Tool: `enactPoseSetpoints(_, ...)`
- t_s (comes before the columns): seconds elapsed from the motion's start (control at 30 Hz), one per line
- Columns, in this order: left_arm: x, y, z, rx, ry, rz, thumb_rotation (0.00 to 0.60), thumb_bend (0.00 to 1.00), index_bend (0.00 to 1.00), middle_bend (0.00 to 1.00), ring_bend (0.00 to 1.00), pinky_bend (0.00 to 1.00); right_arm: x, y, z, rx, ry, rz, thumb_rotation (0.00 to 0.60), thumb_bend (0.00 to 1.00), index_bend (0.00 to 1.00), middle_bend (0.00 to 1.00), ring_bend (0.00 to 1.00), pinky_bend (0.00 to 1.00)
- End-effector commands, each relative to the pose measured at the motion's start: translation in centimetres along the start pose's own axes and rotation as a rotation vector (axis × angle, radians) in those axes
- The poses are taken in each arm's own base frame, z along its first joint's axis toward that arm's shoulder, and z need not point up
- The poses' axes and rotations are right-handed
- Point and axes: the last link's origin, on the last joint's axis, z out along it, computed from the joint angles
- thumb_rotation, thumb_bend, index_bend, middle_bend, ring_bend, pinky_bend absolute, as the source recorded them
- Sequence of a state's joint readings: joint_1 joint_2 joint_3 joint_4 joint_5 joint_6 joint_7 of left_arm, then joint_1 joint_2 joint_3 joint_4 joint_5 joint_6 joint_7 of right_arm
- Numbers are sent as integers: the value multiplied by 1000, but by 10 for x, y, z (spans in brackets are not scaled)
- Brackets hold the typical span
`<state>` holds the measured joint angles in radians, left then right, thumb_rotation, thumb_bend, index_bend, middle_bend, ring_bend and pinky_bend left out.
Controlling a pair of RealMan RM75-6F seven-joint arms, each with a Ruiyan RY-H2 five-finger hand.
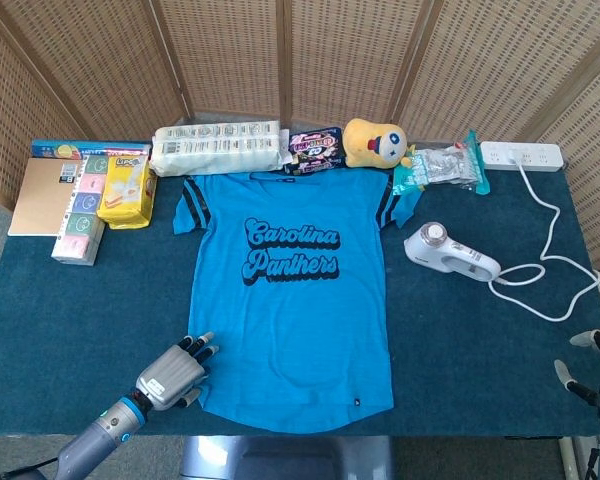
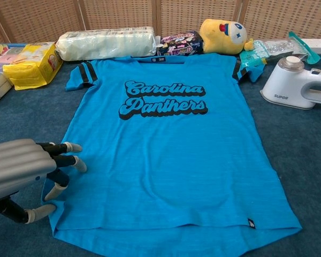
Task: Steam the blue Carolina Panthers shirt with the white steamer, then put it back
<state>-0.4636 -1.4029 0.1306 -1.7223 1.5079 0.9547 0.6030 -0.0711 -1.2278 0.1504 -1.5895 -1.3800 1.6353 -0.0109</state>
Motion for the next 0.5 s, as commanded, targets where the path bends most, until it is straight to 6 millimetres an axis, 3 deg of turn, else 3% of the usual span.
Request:
enactPoseSetpoints(0.03, 4, 1, 2, 9, 30, -27, 446, 442, 631, 192, 29, 200, 0, -1, 1, 3, -1, 1, 600, 262, 461, 464, 453, 428)
enactPoseSetpoints(0.27, 16, -2, -1, 30, 133, -76, 489, 446, 634, 193, 52, 200, -2, -8, 7, 28, -9, 8, 600, 262, 461, 464, 453, 429)
enactPoseSetpoints(0.5, 17, -7, -6, 47, 181, -120, 510, 446, 634, 197, 67, 200, -6, -28, 24, 84, -20, 26, 600, 262, 461, 464, 442, 429)
